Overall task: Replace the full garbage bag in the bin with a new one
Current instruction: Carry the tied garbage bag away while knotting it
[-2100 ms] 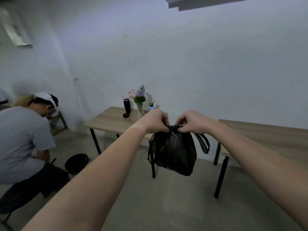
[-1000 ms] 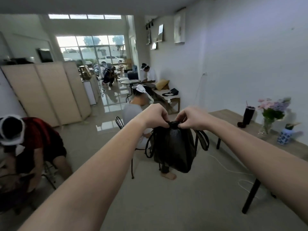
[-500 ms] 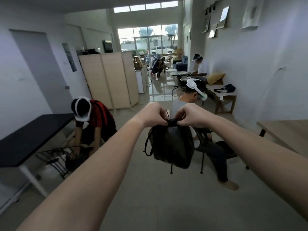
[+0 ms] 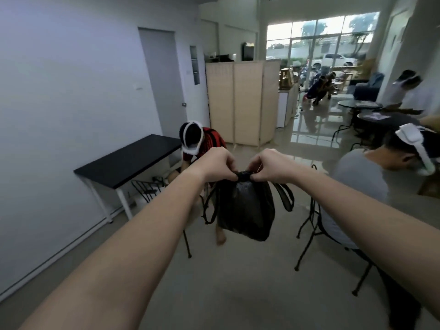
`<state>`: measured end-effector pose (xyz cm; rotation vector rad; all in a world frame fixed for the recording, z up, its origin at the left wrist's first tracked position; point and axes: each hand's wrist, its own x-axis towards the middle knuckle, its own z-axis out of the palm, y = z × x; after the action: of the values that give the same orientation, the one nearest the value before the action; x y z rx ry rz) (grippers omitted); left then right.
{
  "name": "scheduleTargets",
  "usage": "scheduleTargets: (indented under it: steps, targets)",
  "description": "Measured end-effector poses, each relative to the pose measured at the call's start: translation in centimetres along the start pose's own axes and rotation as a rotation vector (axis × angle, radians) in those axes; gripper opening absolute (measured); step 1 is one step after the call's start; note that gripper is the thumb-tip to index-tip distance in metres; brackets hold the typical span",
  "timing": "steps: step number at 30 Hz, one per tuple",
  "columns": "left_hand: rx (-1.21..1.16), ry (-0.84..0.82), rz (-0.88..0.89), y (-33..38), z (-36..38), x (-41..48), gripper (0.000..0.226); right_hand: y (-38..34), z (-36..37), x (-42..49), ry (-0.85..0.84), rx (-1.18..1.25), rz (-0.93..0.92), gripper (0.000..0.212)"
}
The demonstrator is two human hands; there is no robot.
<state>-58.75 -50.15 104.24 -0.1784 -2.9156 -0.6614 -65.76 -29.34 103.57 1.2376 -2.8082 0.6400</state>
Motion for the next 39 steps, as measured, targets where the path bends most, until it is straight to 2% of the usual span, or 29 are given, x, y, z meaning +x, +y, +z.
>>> scheduleTargets:
  steps: [8, 16, 21, 23, 39]
  targets:
    - [0.02, 0.163, -0.225, -5.4, -2.3, -0.4, 0.011, -1.1, 1.8, 10.2, -0.085, 0.004, -0.274, 0.021]
    - [0.068, 0.285, -0.471, -11.1, -5.5, -5.5, 0.012, -8.1, 5.7, 17.0, -0.195, 0.039, -0.478, 0.021]
    - [0.138, 0.314, -0.57, -15.0, -8.7, -9.1, 0.01, -13.8, 8.6, 20.2, -0.214, 0.09, -0.548, 0.014]
    - [0.158, 0.307, -0.597, -16.5, -10.0, -10.5, 0.009, -16.1, 9.7, 21.0, -0.227, 0.114, -0.574, 0.017]
    - [0.132, 0.4, -0.851, -28.5, -15.0, -22.3, 0.018, -31.8, 19.3, 27.6, -0.346, 0.209, -0.772, 0.014]
